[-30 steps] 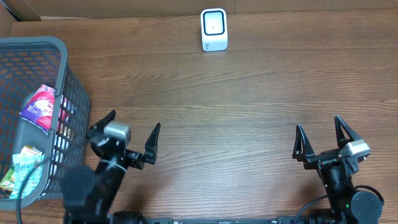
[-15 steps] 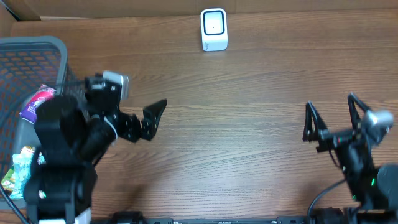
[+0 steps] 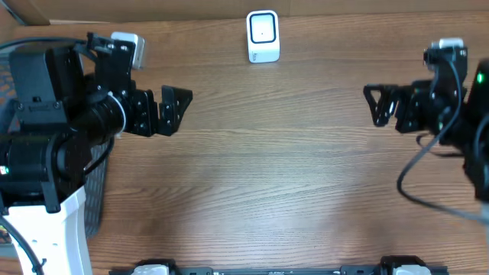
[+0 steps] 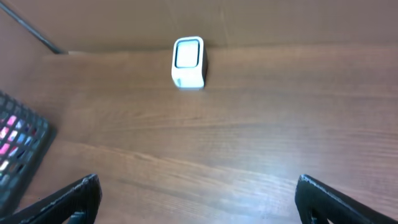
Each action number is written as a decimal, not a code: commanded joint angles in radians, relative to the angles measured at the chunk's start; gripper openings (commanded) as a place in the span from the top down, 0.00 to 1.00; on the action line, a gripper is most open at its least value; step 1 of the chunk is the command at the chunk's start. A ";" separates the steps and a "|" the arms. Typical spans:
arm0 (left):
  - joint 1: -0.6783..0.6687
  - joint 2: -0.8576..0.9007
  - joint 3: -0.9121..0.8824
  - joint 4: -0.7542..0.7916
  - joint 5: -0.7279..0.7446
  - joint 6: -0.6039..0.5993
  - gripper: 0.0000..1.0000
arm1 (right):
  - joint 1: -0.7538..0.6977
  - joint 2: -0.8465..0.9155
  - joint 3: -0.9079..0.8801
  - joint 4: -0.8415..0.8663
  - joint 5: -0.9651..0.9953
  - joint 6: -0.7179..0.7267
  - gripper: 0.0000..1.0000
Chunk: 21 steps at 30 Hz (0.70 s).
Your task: Scan the item barcode
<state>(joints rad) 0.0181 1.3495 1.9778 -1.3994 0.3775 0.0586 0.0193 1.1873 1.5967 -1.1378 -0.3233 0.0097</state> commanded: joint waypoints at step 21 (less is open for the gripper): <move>0.201 0.025 0.028 -0.068 -0.478 -0.460 0.00 | -0.008 0.176 0.085 -0.153 -0.134 0.027 0.00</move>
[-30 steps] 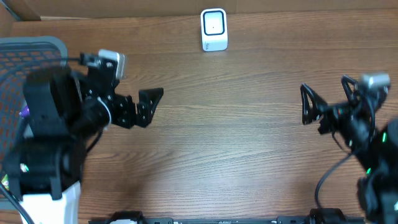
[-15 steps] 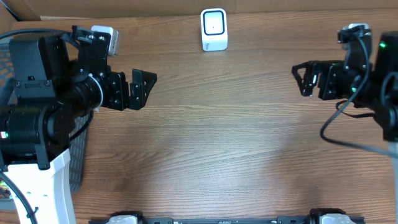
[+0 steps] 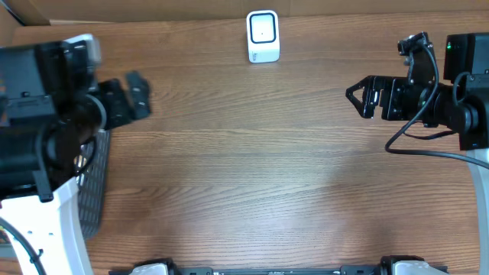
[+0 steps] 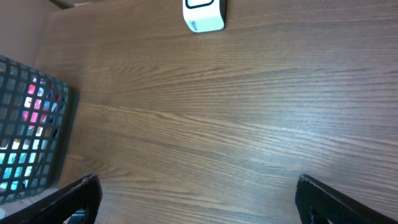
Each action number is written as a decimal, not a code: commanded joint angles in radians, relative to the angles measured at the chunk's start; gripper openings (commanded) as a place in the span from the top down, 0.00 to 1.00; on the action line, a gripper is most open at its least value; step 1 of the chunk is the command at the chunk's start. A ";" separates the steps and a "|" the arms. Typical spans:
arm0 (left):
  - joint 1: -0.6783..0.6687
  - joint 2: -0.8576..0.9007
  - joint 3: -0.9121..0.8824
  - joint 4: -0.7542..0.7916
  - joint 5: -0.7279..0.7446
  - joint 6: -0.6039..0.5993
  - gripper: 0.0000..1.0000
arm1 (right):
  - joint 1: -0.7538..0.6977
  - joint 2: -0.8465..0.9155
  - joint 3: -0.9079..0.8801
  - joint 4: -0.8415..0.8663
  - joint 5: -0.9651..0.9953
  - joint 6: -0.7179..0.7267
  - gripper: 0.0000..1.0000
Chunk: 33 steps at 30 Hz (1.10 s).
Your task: Scan the item barcode
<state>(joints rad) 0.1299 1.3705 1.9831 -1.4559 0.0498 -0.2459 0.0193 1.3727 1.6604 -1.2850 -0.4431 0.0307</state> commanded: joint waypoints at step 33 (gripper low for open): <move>0.644 0.306 -0.227 0.070 -0.154 -0.162 0.04 | -0.008 0.043 0.000 0.047 -0.014 0.002 0.01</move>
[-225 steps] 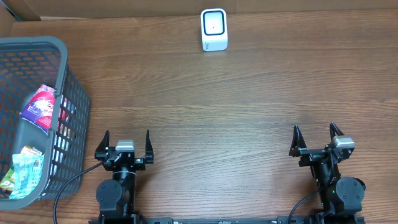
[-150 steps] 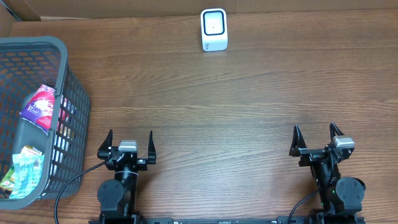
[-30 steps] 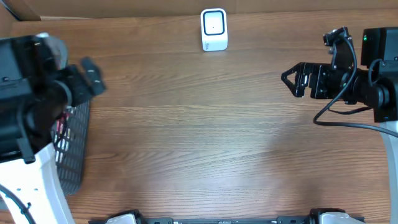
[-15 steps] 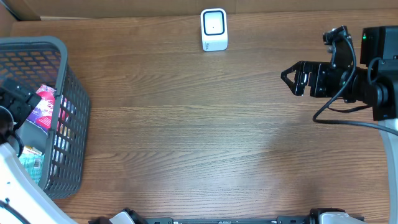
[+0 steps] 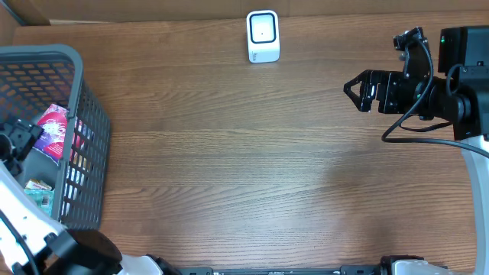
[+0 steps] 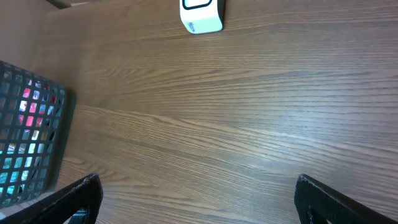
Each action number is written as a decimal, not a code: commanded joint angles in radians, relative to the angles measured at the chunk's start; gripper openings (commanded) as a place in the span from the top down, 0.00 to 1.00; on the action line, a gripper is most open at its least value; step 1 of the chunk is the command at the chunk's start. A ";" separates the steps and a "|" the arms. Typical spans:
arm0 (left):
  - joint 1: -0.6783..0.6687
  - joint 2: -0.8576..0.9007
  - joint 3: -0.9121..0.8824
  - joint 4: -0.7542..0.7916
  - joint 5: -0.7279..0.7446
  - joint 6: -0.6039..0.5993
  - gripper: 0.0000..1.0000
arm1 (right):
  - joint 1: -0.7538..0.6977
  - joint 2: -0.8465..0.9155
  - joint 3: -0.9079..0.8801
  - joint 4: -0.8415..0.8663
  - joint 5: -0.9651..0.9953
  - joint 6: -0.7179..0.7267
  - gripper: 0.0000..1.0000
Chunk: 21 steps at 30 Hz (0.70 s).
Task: Scan the item barcode
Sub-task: 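Reach into the basket and grasp the red-purple shower pack with left gripper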
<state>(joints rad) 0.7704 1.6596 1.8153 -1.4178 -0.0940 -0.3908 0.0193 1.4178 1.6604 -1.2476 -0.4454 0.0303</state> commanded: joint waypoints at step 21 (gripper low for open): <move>-0.002 0.093 -0.500 0.827 0.200 0.166 0.00 | -0.008 -0.002 0.000 0.012 -0.012 0.003 0.00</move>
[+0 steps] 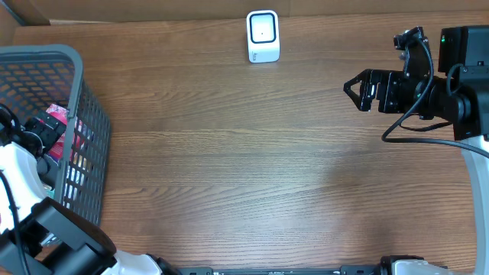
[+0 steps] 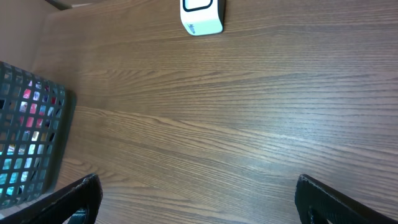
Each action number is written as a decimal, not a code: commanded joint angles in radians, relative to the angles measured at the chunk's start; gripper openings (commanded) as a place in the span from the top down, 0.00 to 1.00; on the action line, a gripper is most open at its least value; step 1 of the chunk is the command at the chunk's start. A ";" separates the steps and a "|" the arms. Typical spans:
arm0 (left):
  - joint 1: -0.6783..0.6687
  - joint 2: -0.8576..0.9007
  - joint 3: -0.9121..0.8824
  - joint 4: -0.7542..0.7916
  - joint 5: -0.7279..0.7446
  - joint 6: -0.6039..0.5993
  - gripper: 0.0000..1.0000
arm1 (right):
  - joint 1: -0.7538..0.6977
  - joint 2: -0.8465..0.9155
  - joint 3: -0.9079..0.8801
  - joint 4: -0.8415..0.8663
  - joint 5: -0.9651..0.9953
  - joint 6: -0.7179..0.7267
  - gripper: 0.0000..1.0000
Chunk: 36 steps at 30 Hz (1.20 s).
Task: Scan the item barcode
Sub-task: 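Reach into the basket and grasp the red-purple shower pack with left gripper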
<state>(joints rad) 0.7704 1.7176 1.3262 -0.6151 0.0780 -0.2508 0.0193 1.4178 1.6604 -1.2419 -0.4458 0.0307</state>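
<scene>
A white barcode scanner (image 1: pixel 263 36) stands at the table's far edge, also seen in the right wrist view as the scanner (image 2: pixel 201 15). A grey wire basket (image 1: pixel 90 130) at the left holds packets, among them a pink-red packet (image 1: pixel 58 114). My left gripper (image 1: pixel 37 137) reaches into the basket beside that packet; its jaws are too hidden to read. My right gripper (image 1: pixel 357 87) hovers open over the right of the table with nothing between its fingers (image 2: pixel 78 198).
The basket (image 2: pixel 31 143) shows coloured packets through its mesh in the right wrist view. A cardboard wall (image 1: pixel 153 9) runs along the table's far edge behind the scanner. The right arm's cable (image 1: pixel 416 137) loops over the table's right side.
The left arm has shifted inside the basket and now covers part of the pink-red packet. The right arm and the scanner have not moved.
At first both arms hung over the table facing each other, the left one hiding the basket. Then the left arm stood further left and the right wrist tilted down. Later the left arm was low at the basket, now uncovered, and it now reaches among the packets.
</scene>
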 commanded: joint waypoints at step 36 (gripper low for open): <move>-0.021 0.281 -0.010 0.142 0.163 -0.071 0.96 | -0.008 0.000 -0.005 -0.002 0.003 -0.001 0.00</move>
<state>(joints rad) 0.7662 1.9610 1.3361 -0.4377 0.2211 -0.3302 0.0193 1.4178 1.6604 -1.2480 -0.4442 0.0303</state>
